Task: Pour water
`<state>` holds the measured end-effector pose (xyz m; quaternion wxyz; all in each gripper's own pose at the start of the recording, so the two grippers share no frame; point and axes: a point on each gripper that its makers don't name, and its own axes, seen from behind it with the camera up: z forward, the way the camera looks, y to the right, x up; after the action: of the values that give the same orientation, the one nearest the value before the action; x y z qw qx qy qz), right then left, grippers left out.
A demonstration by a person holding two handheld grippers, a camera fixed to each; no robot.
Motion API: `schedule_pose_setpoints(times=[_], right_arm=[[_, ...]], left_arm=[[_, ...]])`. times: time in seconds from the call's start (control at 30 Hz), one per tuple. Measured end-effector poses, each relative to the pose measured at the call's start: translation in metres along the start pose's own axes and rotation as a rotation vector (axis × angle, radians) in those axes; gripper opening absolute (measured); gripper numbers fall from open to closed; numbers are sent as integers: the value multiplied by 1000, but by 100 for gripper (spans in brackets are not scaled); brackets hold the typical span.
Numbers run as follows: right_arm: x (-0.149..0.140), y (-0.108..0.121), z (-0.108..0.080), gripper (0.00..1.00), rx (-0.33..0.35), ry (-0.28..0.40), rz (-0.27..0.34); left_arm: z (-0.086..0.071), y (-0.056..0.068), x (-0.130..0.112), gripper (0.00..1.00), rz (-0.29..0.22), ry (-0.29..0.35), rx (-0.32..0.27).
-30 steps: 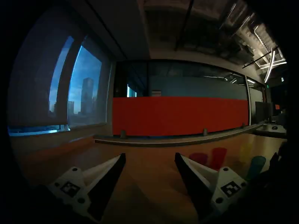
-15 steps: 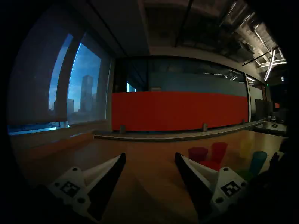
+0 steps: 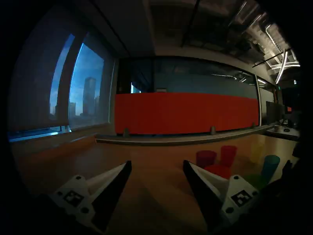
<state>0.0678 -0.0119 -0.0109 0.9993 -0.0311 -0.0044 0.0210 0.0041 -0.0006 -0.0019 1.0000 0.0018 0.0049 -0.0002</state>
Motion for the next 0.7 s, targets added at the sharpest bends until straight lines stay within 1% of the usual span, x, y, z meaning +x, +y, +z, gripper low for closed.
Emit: schedule_pose_setpoints(times=[0.2,0.7], right_arm=[[1,2,-1,100,-3,0,-2],[2,3,-7,100,0,4,0]], left_arm=[[1,-3,-1,97,-2,-6,5],[1,-1,-3,98,0,-9,-1]])
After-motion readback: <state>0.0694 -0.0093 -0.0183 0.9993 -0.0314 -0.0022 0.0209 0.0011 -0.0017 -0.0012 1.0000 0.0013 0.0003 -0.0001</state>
